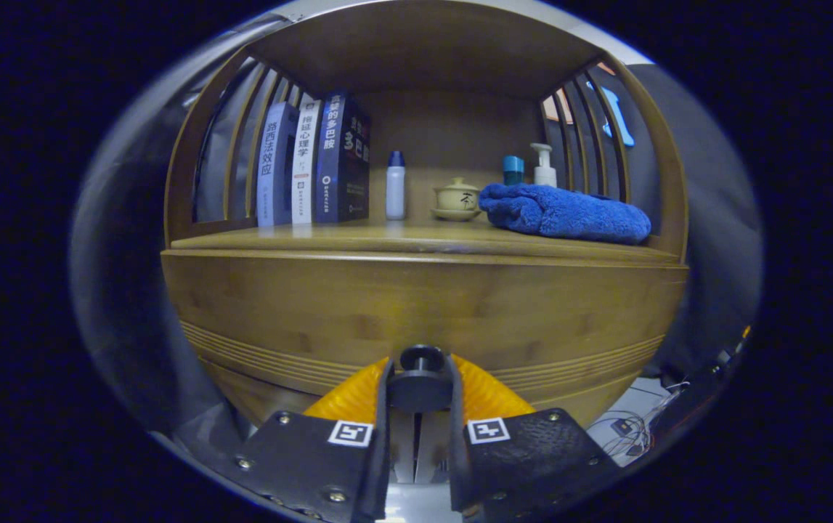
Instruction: Pull open the drawer, take out the items inside it, and place them on the countertop above the cabinet.
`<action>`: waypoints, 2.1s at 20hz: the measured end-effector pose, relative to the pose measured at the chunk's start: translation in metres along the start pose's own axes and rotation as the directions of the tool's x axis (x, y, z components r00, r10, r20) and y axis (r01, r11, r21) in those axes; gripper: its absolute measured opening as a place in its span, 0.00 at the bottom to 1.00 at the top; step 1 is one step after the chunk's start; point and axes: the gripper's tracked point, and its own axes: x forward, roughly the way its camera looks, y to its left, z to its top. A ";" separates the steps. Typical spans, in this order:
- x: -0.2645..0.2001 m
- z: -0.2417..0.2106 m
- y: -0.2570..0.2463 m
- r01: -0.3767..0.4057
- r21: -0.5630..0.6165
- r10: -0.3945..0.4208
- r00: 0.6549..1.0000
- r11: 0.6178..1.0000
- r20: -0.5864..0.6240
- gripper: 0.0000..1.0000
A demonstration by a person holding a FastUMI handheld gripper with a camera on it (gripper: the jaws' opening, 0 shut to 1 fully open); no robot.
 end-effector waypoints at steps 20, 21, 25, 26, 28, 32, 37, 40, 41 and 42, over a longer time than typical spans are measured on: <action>-0.105 -0.026 -0.008 -0.007 0.005 0.008 0.997 1.000 -0.074 0.33; -0.109 -0.027 -0.008 -0.009 0.010 0.010 0.997 1.000 -0.079 0.33; -0.123 -0.030 -0.009 -0.015 0.000 0.015 0.996 1.000 -0.089 0.33; -0.127 -0.031 -0.009 -0.018 -0.001 0.018 0.995 1.000 -0.094 0.33; -0.135 -0.033 -0.009 -0.024 0.006 0.024 0.994 1.000 -0.103 0.33; -0.146 -0.036 -0.008 -0.037 0.021 0.039 0.992 0.999 -0.122 0.33; -0.162 -0.043 -0.004 -0.056 0.013 0.058 0.989 0.998 -0.136 0.33; -0.164 -0.046 -0.004 -0.057 0.010 0.058 0.988 0.998 -0.147 0.33; -0.164 -0.046 -0.003 -0.058 0.005 0.058 0.988 0.998 -0.143 0.33; -0.163 -0.046 -0.003 -0.058 0.001 0.058 0.988 0.998 -0.145 0.33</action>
